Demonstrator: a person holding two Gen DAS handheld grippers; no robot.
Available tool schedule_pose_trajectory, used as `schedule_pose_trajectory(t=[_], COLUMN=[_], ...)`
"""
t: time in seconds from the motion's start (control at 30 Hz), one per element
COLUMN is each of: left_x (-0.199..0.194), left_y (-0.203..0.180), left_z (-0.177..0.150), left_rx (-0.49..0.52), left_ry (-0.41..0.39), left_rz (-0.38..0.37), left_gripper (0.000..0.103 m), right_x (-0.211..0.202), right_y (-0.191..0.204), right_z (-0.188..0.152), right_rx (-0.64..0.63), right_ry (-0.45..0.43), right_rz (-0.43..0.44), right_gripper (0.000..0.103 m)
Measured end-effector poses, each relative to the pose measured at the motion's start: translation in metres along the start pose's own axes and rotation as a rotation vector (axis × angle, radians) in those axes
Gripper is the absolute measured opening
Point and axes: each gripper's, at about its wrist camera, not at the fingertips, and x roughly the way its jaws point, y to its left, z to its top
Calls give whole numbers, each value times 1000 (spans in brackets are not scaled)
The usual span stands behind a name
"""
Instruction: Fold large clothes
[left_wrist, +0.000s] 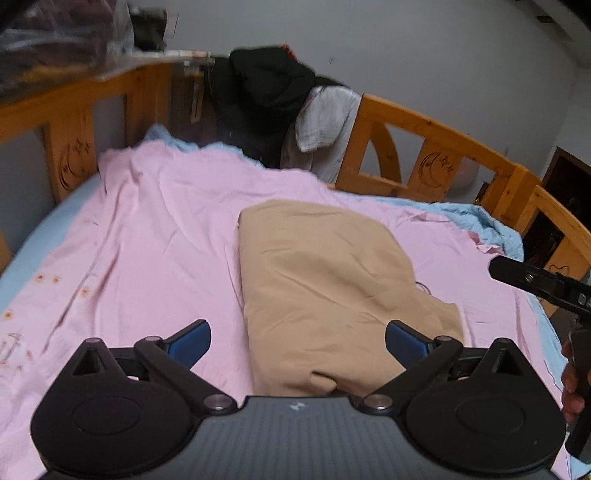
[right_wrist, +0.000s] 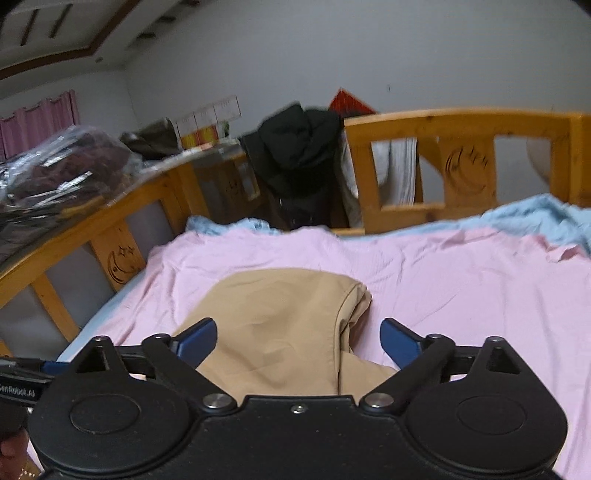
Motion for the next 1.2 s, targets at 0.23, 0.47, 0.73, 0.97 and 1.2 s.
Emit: schedule_pose_trajectory(t=[0.23, 0.47, 0.73, 0.97, 1.2], left_x=[-54, -91, -108, -111, -108], left_y=[-8, -13, -15, -15, -17], left_z=[-23, -48, -88, -121, -131], left_rx=[78, 147, 140, 131, 135], left_ry=[-96, -174, -172, -195, -178], left_rz=[0, 35, 49, 91, 100], left_gripper=[102, 102, 102, 102, 102], right_x=[-79, -137, -181, -187, -173], right_y=[30, 51, 78, 81, 76], right_z=[-26, -67, -111, -155, -166], right_rx=[-14, -18, -124, -137, -118], right_ry=[-132, -241, -330, -253, -192], right_rz=[-70, -156, -218, -241, -253], right_gripper=[102, 102, 102, 102, 102])
